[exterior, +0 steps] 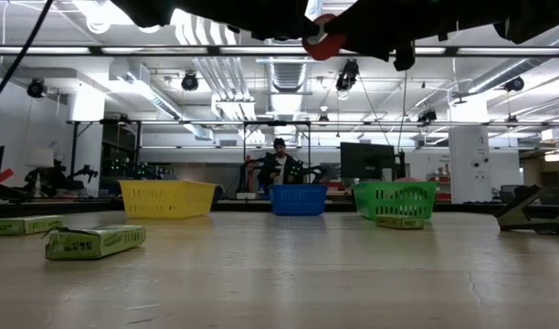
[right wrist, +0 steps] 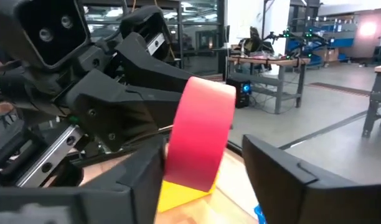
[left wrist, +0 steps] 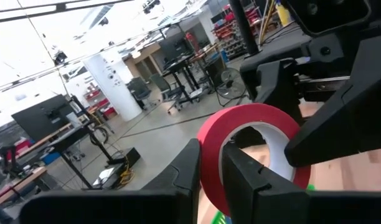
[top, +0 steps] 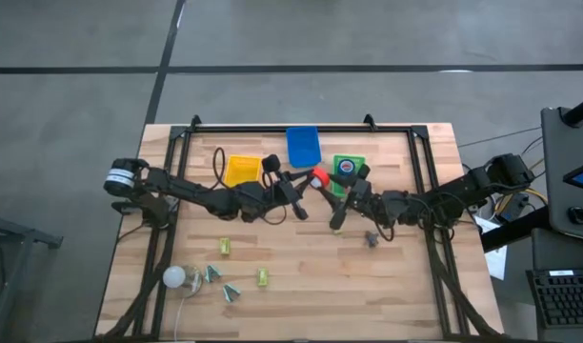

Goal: Pick and place Stapler, Stapler remover, tape
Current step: Put the red tape into the green basket

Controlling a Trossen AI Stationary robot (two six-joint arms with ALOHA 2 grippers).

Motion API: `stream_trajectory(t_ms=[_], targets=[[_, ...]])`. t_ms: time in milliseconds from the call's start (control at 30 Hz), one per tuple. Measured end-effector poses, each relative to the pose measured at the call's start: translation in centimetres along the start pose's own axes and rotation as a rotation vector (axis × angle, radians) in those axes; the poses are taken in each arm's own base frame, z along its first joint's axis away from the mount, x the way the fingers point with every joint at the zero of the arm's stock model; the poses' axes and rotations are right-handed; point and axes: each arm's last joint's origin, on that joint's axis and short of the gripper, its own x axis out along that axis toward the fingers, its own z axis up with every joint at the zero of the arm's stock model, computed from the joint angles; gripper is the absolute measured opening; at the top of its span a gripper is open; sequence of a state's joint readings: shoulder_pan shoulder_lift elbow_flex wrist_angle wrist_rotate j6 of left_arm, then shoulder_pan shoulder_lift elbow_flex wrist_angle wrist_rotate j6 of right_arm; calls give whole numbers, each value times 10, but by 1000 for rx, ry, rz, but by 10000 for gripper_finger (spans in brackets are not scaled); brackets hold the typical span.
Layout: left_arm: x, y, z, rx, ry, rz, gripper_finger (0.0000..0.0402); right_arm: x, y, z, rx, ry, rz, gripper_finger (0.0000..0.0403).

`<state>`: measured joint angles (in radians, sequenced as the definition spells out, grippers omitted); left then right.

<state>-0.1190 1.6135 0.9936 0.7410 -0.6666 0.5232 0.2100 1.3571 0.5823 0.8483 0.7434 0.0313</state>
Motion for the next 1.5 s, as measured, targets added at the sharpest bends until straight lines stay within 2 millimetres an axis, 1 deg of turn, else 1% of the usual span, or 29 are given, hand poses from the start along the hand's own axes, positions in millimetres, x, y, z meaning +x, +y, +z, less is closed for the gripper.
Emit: stream_trajectory(t_ms=[200,267,400,633,733,833,967,1067,1133,1200,1333,1433,1500], targets=[[0,-1,0,7,-9,-18,51,0,0,0,-25,3,0,118],[0,-1,0,7,-13,-24,52,0,0,0,-28,2,-4,102],[0,-1,0,1,-16,-32,71,0,0,-1,-36,4,-6,100],[-1,-1,1,-11,-27,-28,139,0,-2,-1,-58,14,-33,125],[-1,-1,2,-10,-26,-22,165,-3,-6,2,-64,32,-83,119],[-2,0,4,-21,-33,-22,181,-8,-10,0,-96,87,-115,106],[-2,0,4,-19,-34,-24,190,-15,-18,3,-144,143,-170,103],[-2,0,4,-20,-34,-22,190,-22,-26,1,-216,202,-241,114],[-2,0,4,-19,-33,-22,190,-27,-32,0,-266,255,-259,121],[-2,0,4,-21,-33,-21,190,-32,-40,-5,-317,326,-282,122],[-2,1,5,-29,-39,-17,190,-43,-52,-17,-372,458,-320,112],[-2,0,6,-50,-50,-31,190,-45,-55,-22,-421,518,-307,108],[-2,0,6,-72,-63,-44,189,-44,-56,-25,-497,553,-280,113]])
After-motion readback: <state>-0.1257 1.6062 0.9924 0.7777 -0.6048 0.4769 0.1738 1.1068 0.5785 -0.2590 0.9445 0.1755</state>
